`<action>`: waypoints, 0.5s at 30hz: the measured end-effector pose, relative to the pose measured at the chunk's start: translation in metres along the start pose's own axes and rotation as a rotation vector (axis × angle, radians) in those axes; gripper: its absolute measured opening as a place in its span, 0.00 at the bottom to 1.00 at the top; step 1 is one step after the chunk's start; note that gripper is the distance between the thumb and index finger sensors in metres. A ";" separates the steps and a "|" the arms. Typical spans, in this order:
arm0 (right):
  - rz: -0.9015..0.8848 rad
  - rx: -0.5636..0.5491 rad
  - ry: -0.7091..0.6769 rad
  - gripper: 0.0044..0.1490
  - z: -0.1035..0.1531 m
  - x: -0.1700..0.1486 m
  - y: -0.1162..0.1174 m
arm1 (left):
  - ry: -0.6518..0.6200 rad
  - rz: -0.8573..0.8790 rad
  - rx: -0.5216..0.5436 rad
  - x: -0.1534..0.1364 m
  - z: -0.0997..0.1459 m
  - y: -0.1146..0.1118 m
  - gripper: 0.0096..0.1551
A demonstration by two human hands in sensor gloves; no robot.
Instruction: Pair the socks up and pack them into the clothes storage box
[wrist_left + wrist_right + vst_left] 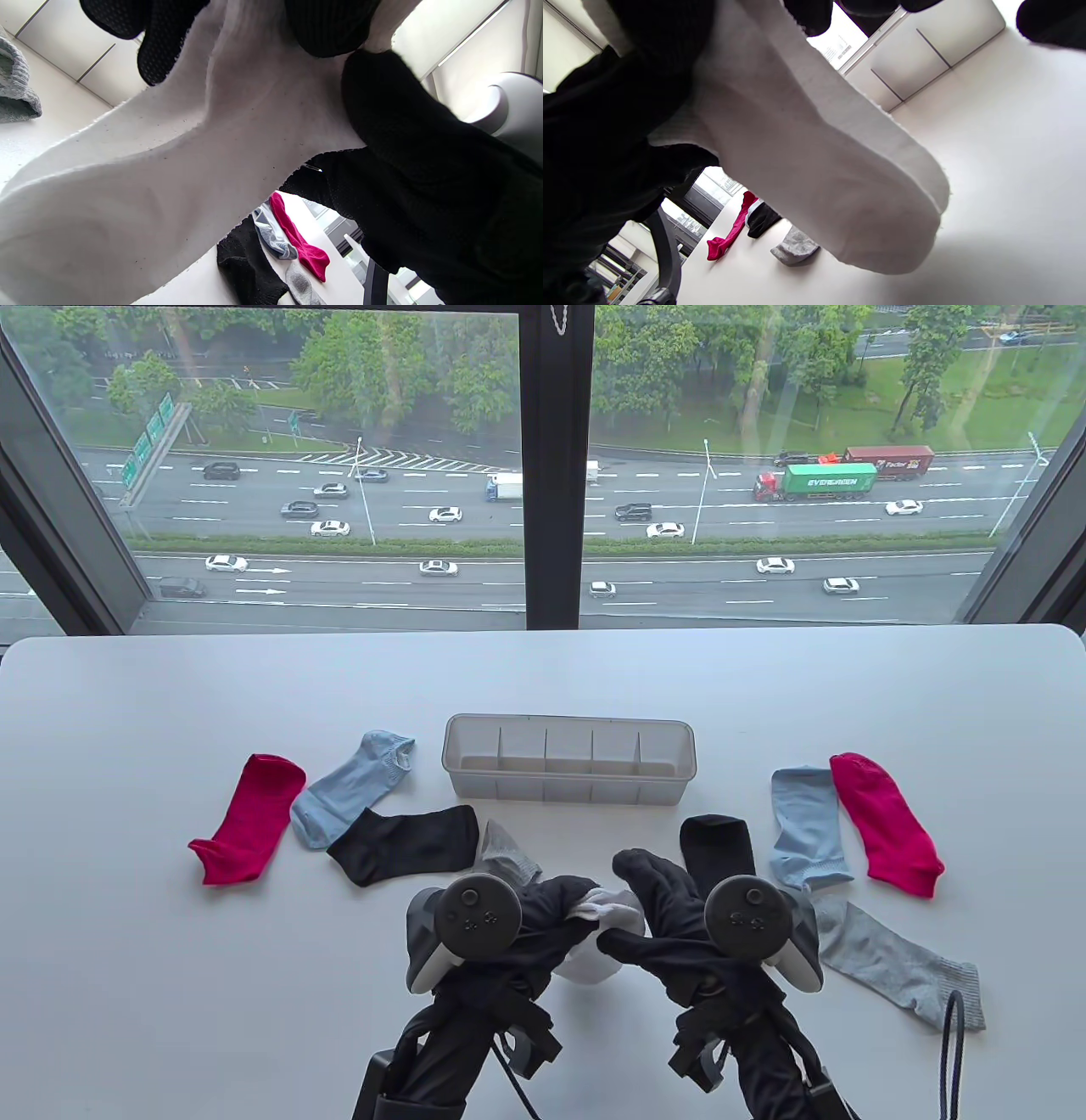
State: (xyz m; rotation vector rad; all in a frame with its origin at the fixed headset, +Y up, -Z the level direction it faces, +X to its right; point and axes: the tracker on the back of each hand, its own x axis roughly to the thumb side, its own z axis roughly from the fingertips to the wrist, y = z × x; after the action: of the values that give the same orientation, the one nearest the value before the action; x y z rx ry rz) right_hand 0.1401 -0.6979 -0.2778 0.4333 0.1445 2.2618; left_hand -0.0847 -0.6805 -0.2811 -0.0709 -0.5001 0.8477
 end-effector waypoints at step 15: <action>-0.235 -0.036 -0.043 0.25 0.007 0.004 -0.025 | 0.092 0.326 -0.247 -0.011 -0.005 -0.001 0.26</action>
State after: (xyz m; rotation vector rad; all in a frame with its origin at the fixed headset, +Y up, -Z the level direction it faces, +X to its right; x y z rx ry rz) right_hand 0.1577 -0.6780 -0.2761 0.4227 0.1256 2.0199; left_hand -0.0880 -0.6887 -0.2893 -0.4261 -0.5119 1.0923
